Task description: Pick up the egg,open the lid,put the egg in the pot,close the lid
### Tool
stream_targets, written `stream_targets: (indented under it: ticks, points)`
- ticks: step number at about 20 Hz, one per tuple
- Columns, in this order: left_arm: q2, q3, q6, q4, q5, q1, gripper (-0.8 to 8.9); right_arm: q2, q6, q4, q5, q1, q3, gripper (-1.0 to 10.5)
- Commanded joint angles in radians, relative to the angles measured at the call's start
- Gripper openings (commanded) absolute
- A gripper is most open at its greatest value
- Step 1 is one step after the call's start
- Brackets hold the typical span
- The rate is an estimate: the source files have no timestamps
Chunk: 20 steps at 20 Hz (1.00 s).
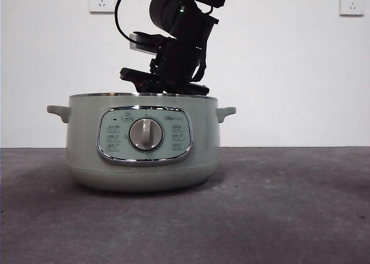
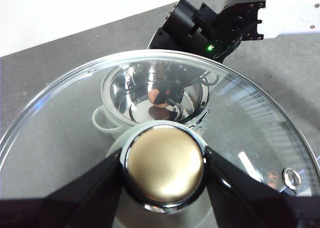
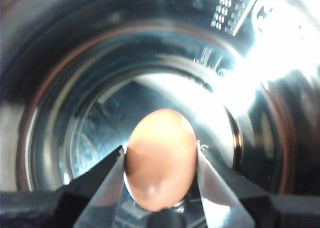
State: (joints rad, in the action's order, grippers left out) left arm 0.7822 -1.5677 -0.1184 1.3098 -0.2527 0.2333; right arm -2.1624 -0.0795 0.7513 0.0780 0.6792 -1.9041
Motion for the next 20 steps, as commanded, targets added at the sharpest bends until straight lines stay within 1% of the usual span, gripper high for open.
stream_targets:
  ticks: [1, 8, 10, 12, 13, 15, 17, 20]
  points:
    - [-0.010, -0.018, 0.009, -0.043, -0.009, -0.003, -0.08, -0.023, -0.016, 0.016, -0.001, 0.002, -0.005, -0.1]
    - [-0.010, -0.018, 0.009, -0.039, -0.009, -0.003, -0.08, -0.028, -0.019, 0.060, 0.001, 0.003, -0.004, -0.1]
    - [-0.010, -0.018, 0.009, -0.039, -0.009, -0.003, -0.08, -0.028, -0.018, 0.056, 0.004, 0.003, -0.004, 0.3]
    - [-0.010, -0.018, 0.009, -0.040, -0.009, -0.003, -0.08, -0.026, -0.005, 0.057, 0.012, 0.003, -0.005, 3.4]
    - [-0.010, -0.018, 0.009, -0.040, -0.009, -0.003, -0.08, -0.024, 0.002, 0.059, 0.012, 0.003, -0.011, 4.2]
    - [-0.010, -0.018, 0.009, -0.040, -0.009, -0.003, -0.08, -0.024, 0.001, 0.080, 0.012, 0.003, -0.047, 4.2]
    - [-0.010, -0.018, 0.009, -0.041, -0.009, -0.003, -0.08, -0.019, 0.009, 0.125, 0.011, 0.003, -0.123, 4.2]
    - [-0.007, -0.018, 0.009, -0.055, -0.009, -0.003, -0.08, -0.015, 0.007, 0.299, 0.011, 0.002, -0.315, 4.2]
